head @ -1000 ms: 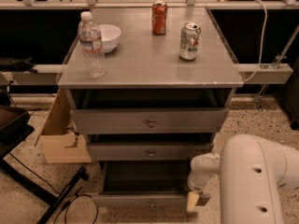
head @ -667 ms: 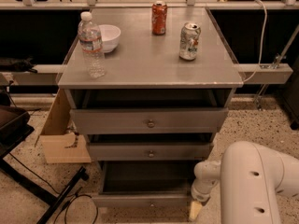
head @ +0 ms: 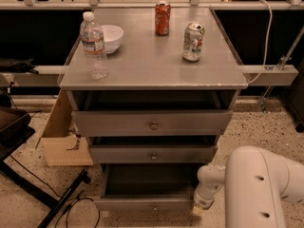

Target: Open bottom drawer

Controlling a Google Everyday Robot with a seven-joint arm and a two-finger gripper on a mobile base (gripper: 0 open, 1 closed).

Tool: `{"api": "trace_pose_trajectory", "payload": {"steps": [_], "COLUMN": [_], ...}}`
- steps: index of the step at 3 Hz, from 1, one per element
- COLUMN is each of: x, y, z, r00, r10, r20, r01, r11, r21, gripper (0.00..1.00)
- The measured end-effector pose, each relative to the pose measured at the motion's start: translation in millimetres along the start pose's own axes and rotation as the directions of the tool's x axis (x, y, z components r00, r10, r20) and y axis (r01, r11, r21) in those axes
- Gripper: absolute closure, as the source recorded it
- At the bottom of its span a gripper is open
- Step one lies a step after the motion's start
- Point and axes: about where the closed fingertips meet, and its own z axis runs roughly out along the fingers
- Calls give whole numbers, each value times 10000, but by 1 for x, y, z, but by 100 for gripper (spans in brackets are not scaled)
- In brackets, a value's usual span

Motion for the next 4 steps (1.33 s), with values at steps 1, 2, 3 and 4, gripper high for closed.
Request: {"api": "trace_pose_trajectory", "payload": {"steps": [1,2,3,4], "x": [-2,-4,-6,-8], "y": [-4,-8,-14,-19], "z": [-3,-6,-9,-11], "r00": [10000,10000,10000,10000], "r10": [1,1,1,1], "r20": [0,0,1,1], "r01": [-1,-1,-1,-1], "r11": [10000,10000,10000,10000], "r21": [0,0,-1,-1], "gripper": [94,100,100,89]}}
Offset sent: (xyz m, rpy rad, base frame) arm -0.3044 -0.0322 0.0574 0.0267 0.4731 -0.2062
